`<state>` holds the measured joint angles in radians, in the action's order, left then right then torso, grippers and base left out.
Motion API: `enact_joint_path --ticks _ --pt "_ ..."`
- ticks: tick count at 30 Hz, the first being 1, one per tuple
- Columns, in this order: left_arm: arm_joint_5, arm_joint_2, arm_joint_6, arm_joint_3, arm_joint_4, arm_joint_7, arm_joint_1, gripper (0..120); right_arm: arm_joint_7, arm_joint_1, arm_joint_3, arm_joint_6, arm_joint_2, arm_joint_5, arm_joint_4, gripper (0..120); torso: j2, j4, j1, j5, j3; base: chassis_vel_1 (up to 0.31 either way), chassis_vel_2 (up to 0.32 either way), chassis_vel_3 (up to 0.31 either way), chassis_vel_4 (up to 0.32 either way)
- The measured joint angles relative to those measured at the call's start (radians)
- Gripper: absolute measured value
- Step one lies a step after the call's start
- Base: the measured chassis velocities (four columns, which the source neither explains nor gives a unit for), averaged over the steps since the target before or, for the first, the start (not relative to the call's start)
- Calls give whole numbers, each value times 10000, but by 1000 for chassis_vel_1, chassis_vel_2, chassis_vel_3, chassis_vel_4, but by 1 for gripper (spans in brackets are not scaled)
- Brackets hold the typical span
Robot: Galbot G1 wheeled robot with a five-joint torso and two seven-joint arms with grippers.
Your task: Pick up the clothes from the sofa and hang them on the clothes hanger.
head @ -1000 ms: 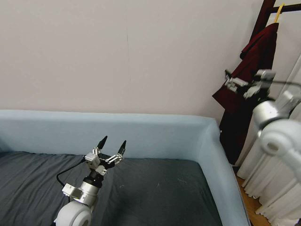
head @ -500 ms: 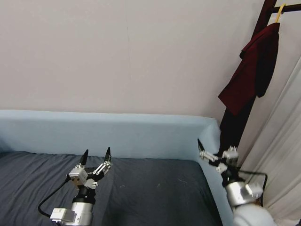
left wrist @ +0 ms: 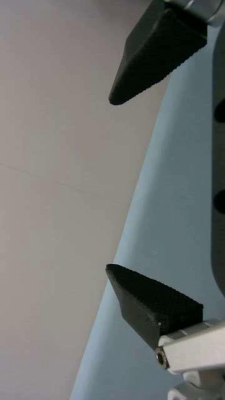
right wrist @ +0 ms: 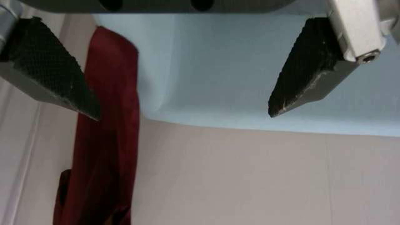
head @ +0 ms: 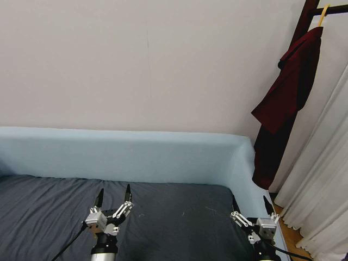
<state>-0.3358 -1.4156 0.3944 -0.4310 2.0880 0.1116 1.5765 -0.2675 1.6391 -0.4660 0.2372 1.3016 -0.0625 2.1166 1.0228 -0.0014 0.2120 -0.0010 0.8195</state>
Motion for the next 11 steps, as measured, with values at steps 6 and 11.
enact_joint_path --ticks 6,11 --pt "93 408 -371 84 533 77 182 100 -51 72 -583 -43 -552 -215 298 100 0 1 1 2 1 0 0 0 0" --pt "90 494 -750 90 891 125 348 100 -154 -88 -723 -44 -484 -79 420 100 0 3 0 3 1 0 0 0 0"
